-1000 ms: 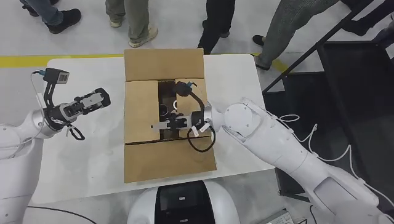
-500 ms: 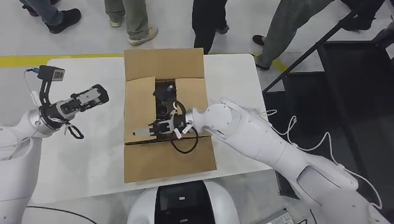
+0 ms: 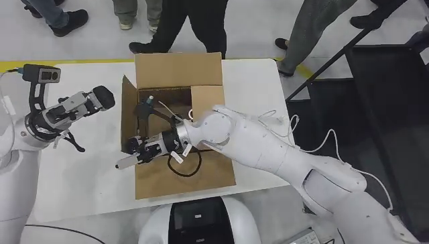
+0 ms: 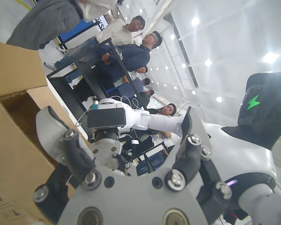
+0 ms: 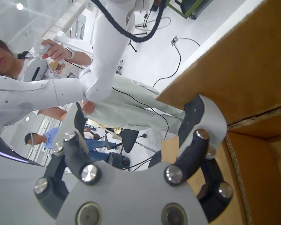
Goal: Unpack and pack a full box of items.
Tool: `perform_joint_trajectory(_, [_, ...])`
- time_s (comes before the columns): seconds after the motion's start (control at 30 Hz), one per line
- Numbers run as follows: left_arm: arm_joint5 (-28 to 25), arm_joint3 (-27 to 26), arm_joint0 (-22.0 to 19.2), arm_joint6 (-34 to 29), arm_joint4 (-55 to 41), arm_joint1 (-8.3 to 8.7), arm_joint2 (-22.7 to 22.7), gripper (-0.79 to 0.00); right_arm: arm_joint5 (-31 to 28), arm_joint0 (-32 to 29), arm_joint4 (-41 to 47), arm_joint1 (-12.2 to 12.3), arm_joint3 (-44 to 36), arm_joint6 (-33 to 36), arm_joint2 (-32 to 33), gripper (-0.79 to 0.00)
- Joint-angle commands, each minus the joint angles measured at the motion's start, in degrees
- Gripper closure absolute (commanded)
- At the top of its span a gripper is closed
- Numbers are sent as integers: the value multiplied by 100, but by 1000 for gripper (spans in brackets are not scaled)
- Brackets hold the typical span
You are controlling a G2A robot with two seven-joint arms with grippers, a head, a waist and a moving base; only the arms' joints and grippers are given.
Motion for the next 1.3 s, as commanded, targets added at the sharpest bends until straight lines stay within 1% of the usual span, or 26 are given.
perform_joint_trajectory(0.0, [65, 129, -80, 25, 117, 1, 42, -785, -58, 86, -7, -134, 232, 64, -114, -785])
perform_joint_trajectory(0.1, [220, 380, -229, 27, 297, 5, 124, -785, -222, 129, 35, -304, 487, 173, -228, -785])
perform_joint_trajectory(0.23, [346, 624, -320, 434, 1082, 13, 241, -785, -258, 227, 48, -489, 705, 234, -271, -785])
perform_joint_trajectory(0.37, [567, 734, -232, 782, 1793, 30, 318, -785, -357, 318, 185, -578, 832, 318, -142, -785])
perform_joint_trajectory(0.47, [761, 828, -166, 980, 2130, 43, 330, -785, -435, 321, 263, -562, 851, 418, 25, -785])
perform_joint_trajectory(0.57, [889, 957, -118, 1124, 2423, 55, 349, -785, -488, 245, 327, -451, 713, 550, 299, -785])
perform_joint_trajectory(0.67, [981, 1243, -167, 1213, 2654, 45, 495, -785, -464, 72, 375, -242, 437, 667, 736, -785])
perform_joint_trajectory(0.73, [948, 1445, -282, 1259, 2709, 18, 667, -785, -403, -126, 330, -71, 156, 690, 1091, -785])
perform_joint_trajectory(0.77, [970, 1601, -333, 1173, 2495, -14, 807, -785, -360, -234, 277, 23, -4, 691, 1299, -785])
perform_joint_trajectory(0.8, [1021, 1773, -439, 1102, 2338, -42, 923, -785, -308, -372, 243, 116, -193, 701, 1506, -785])
perform_joint_trajectory(0.87, [970, 2058, -647, 1139, 2373, -88, 1137, -785, -162, -656, 83, 298, -593, 735, 1929, -785])
perform_joint_trajectory(1.0, [896, 2349, -906, 1237, 2302, -151, 1347, -785, 170, -1245, -138, 583, -1400, 898, 2644, -785])
perform_joint_trajectory(1.07, [851, 2312, -950, 1233, 2268, -148, 1313, -785, 296, -1503, -205, 677, -1704, 966, 2893, -785])
perform_joint_trajectory(1.13, [765, 2129, -931, 1185, 2199, -124, 1187, -785, 409, -1713, -265, 749, -1947, 1031, 3085, -785])
perform_joint_trajectory(1.2, [676, 1776, -875, 1079, 2034, -90, 994, -785, 515, -1914, -301, 814, -2103, 1054, 3286, -785])
perform_joint_trajectory(1.27, [615, 1296, -768, 901, 1798, -66, 849, -785, 630, -2121, -376, 880, -2225, 1042, 3501, -785])
